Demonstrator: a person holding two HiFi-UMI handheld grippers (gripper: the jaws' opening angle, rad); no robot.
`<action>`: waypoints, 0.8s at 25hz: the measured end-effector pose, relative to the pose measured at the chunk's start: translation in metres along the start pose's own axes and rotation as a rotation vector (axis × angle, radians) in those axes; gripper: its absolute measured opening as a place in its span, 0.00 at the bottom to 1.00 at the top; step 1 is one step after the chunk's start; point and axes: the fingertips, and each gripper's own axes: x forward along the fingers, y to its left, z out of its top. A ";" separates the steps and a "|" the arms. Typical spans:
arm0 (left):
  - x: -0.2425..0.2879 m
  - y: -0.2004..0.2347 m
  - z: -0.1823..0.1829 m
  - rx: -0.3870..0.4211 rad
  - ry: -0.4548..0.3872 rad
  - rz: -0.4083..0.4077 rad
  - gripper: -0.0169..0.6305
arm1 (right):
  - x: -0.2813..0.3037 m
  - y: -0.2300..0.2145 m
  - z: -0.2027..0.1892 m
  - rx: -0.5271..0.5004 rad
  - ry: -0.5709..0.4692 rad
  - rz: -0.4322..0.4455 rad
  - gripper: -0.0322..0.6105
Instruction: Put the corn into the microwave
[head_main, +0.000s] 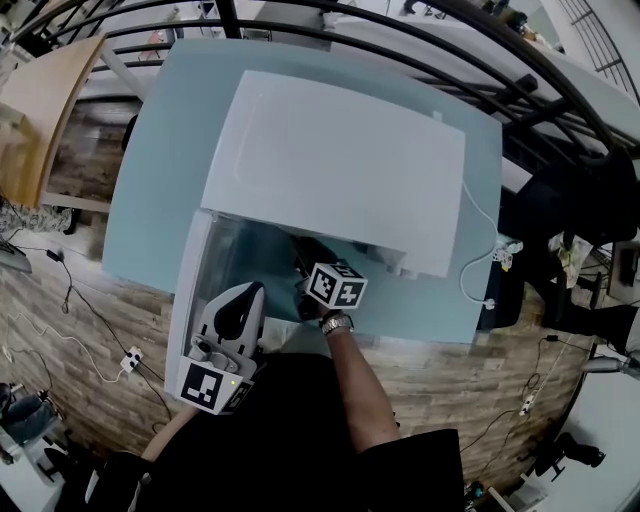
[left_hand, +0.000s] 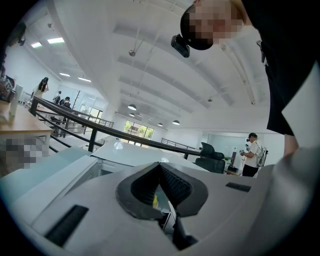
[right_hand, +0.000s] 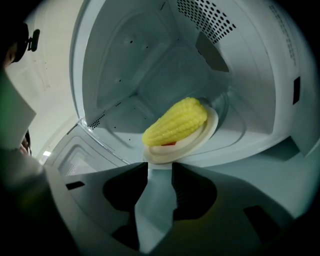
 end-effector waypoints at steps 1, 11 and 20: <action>-0.001 -0.001 0.000 -0.001 -0.001 -0.001 0.03 | -0.001 0.001 -0.001 -0.002 0.000 -0.001 0.28; -0.010 -0.016 -0.005 0.008 -0.011 -0.042 0.03 | -0.026 0.010 -0.026 -0.025 -0.003 0.005 0.28; -0.026 -0.027 -0.009 0.012 -0.021 -0.071 0.03 | -0.061 0.025 -0.029 -0.081 -0.075 -0.015 0.06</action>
